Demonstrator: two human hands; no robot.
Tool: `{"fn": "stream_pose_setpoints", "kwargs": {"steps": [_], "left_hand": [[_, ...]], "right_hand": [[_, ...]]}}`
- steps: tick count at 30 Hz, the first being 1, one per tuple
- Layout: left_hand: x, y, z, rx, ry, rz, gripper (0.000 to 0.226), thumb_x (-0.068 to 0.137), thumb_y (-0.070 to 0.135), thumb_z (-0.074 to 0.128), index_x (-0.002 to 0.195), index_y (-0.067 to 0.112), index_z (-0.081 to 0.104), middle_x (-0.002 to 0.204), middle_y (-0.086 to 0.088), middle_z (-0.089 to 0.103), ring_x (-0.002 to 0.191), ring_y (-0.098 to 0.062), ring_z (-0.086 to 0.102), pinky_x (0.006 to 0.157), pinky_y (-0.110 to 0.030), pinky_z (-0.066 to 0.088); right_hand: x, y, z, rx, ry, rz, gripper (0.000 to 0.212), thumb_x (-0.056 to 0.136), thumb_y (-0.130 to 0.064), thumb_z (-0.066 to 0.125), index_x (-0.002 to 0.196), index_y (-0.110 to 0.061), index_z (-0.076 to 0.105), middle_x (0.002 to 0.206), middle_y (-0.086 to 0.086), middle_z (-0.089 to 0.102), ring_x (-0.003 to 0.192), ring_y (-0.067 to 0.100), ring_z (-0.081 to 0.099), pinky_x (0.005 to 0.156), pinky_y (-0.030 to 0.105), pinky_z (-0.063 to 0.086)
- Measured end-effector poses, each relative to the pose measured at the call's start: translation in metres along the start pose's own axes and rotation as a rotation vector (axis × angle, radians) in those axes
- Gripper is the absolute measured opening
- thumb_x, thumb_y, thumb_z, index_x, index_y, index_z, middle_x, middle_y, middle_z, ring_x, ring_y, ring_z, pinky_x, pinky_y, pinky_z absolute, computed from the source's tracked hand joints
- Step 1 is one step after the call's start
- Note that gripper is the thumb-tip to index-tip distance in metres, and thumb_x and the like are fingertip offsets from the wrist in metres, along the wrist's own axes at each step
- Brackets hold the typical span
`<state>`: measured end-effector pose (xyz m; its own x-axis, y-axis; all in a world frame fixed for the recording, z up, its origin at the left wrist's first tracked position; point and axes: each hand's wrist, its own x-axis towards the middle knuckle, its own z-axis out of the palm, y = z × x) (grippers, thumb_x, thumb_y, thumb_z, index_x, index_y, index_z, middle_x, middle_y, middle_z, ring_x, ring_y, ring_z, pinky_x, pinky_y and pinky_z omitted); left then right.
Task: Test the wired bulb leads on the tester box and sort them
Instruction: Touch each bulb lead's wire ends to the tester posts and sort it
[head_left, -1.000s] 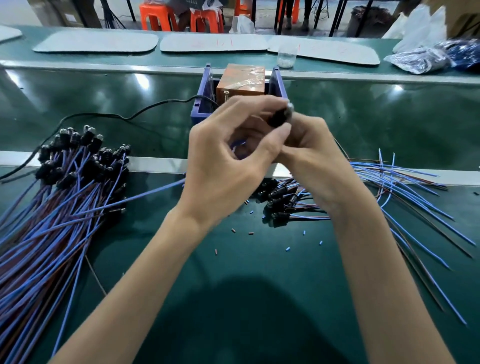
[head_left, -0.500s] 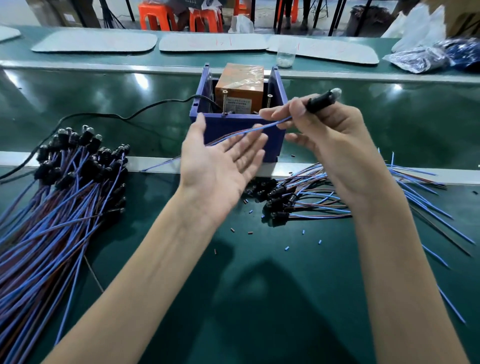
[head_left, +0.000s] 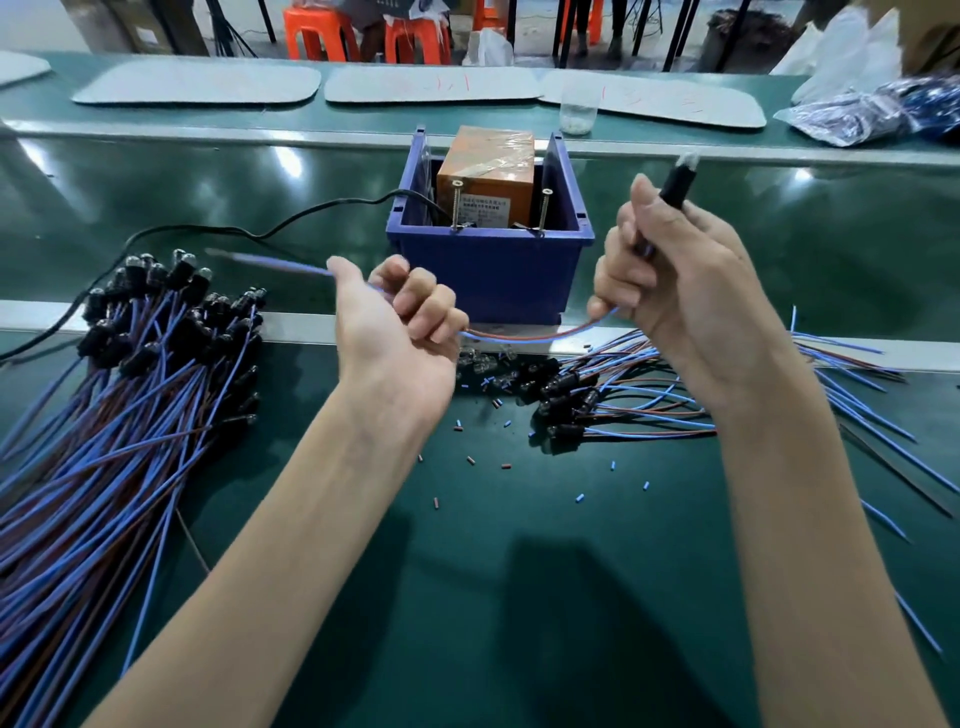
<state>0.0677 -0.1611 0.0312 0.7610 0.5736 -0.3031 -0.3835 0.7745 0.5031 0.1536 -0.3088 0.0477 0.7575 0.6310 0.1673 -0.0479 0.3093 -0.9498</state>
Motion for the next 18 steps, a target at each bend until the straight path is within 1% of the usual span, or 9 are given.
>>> {"fn": "stream_pose_setpoints", "kwargs": {"steps": [2, 3, 6, 8, 11, 13, 15, 16, 18], "left_hand": [[-0.003, -0.006, 0.000, 0.112, -0.074, 0.054, 0.060, 0.098, 0.060, 0.012, 0.063, 0.017, 0.035, 0.046, 0.006, 0.020, 0.035, -0.008, 0.015, 0.035, -0.020, 0.013], [-0.004, -0.008, 0.001, 0.154, -0.093, 0.085, 0.058, 0.099, 0.059, 0.013, 0.064, 0.018, 0.036, 0.047, 0.006, 0.020, 0.035, -0.008, 0.014, 0.036, -0.020, 0.013], [-0.004, -0.015, 0.000, 0.216, -0.086, 0.123, 0.045, 0.104, 0.043, 0.025, 0.070, 0.019, 0.041, 0.047, 0.008, 0.022, 0.036, -0.006, 0.016, 0.037, -0.018, 0.016], [-0.002, -0.018, -0.003, 0.273, -0.051, 0.155, 0.035, 0.106, 0.030, 0.029, 0.079, 0.017, 0.047, 0.047, 0.009, 0.025, 0.037, -0.005, 0.019, 0.037, -0.017, 0.020], [0.002, -0.023, -0.008, 0.576, -0.072, 0.261, 0.028, 0.106, 0.017, 0.030, 0.091, 0.016, 0.053, 0.048, 0.012, 0.033, 0.038, -0.003, 0.024, 0.039, -0.016, 0.025], [0.005, -0.027, -0.011, 0.846, -0.199, 0.277, 0.029, 0.105, 0.013, 0.033, 0.088, 0.017, 0.056, 0.046, 0.014, 0.039, 0.037, -0.001, 0.026, 0.039, -0.014, 0.025], [0.004, -0.030, -0.011, 1.098, -0.373, 0.203, 0.031, 0.104, 0.009, 0.035, 0.084, 0.017, 0.057, 0.047, 0.013, 0.045, 0.038, -0.001, 0.031, 0.042, -0.014, 0.028], [0.003, -0.031, -0.012, 1.185, -0.436, 0.157, 0.031, 0.103, 0.007, 0.035, 0.083, 0.015, 0.057, 0.048, 0.012, 0.048, 0.039, -0.001, 0.034, 0.043, -0.015, 0.029], [0.002, -0.032, -0.013, 1.269, -0.486, 0.092, 0.033, 0.103, 0.004, 0.034, 0.080, 0.014, 0.056, 0.051, 0.010, 0.051, 0.040, -0.001, 0.038, 0.045, -0.013, 0.034]], "right_hand": [[0.000, 0.001, 0.002, -0.063, 0.045, 0.014, 0.035, 0.100, -0.023, 0.046, 0.069, -0.017, 0.033, 0.056, -0.004, 0.024, 0.051, 0.013, 0.021, 0.044, 0.021, 0.035], [0.000, 0.002, 0.002, -0.095, 0.064, 0.021, 0.036, 0.100, -0.023, 0.048, 0.068, -0.019, 0.031, 0.057, -0.004, 0.022, 0.053, 0.014, 0.017, 0.043, 0.020, 0.028], [0.000, 0.001, 0.001, -0.174, 0.104, 0.033, 0.039, 0.098, -0.022, 0.052, 0.065, -0.020, 0.030, 0.057, -0.004, 0.024, 0.052, 0.013, 0.014, 0.042, 0.021, 0.017], [-0.001, 0.000, 0.000, -0.201, 0.131, 0.041, 0.040, 0.097, -0.022, 0.054, 0.063, -0.019, 0.032, 0.055, -0.005, 0.028, 0.048, 0.010, 0.017, 0.040, 0.019, 0.017], [-0.002, 0.001, -0.004, -0.214, 0.177, 0.046, 0.042, 0.093, -0.021, 0.060, 0.058, -0.021, 0.038, 0.053, -0.006, 0.035, 0.042, 0.006, 0.022, 0.037, 0.015, 0.020], [-0.001, 0.003, -0.005, -0.219, 0.235, 0.040, 0.040, 0.091, -0.021, 0.064, 0.057, -0.021, 0.043, 0.055, -0.005, 0.041, 0.041, 0.005, 0.023, 0.035, 0.015, 0.020], [0.001, 0.005, -0.006, -0.210, 0.308, 0.033, 0.032, 0.090, -0.021, 0.066, 0.061, -0.018, 0.051, 0.057, -0.005, 0.050, 0.040, 0.004, 0.025, 0.035, 0.015, 0.019], [0.002, 0.006, -0.007, -0.201, 0.335, 0.031, 0.028, 0.089, -0.021, 0.067, 0.064, -0.017, 0.055, 0.059, -0.005, 0.056, 0.039, 0.003, 0.026, 0.034, 0.014, 0.019], [0.004, 0.008, -0.008, -0.197, 0.368, 0.034, 0.016, 0.089, -0.019, 0.067, 0.073, -0.017, 0.066, 0.065, -0.002, 0.064, 0.039, 0.003, 0.032, 0.034, 0.012, 0.022]]}}
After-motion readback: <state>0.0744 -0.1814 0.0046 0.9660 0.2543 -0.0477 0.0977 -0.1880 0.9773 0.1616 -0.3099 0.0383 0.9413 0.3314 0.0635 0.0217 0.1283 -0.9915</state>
